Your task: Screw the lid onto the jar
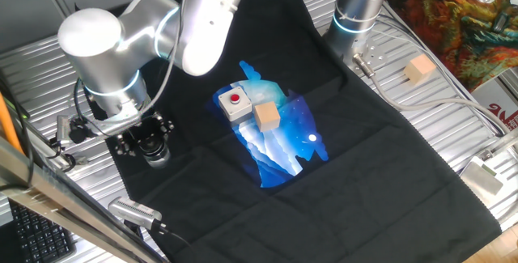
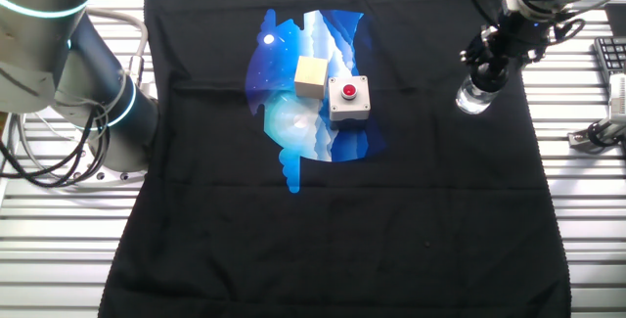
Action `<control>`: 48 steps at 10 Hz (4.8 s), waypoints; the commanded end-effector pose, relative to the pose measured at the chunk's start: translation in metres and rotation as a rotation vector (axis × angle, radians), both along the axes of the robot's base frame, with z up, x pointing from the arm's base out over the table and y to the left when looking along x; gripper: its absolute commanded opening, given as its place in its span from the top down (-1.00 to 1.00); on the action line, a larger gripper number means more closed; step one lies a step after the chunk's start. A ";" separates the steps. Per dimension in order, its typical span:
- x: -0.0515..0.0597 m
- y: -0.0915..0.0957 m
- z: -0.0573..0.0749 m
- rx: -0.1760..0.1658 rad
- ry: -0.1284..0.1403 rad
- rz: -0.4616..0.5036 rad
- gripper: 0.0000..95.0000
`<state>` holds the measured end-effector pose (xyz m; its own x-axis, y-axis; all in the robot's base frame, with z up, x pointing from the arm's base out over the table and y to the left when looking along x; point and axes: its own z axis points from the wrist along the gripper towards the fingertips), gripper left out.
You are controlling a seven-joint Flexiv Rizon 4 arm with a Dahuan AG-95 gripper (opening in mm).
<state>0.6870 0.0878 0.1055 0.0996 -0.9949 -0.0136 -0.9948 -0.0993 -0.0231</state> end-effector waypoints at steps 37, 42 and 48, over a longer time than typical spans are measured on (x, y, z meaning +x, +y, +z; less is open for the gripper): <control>-0.005 -0.004 -0.007 -0.031 0.006 -0.038 1.00; -0.005 -0.005 -0.008 -0.030 0.003 -0.061 1.00; -0.005 -0.006 -0.007 -0.032 0.004 -0.111 1.00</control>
<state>0.6817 0.0816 0.0988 -0.0120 -0.9998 0.0172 -0.9997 0.0116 -0.0209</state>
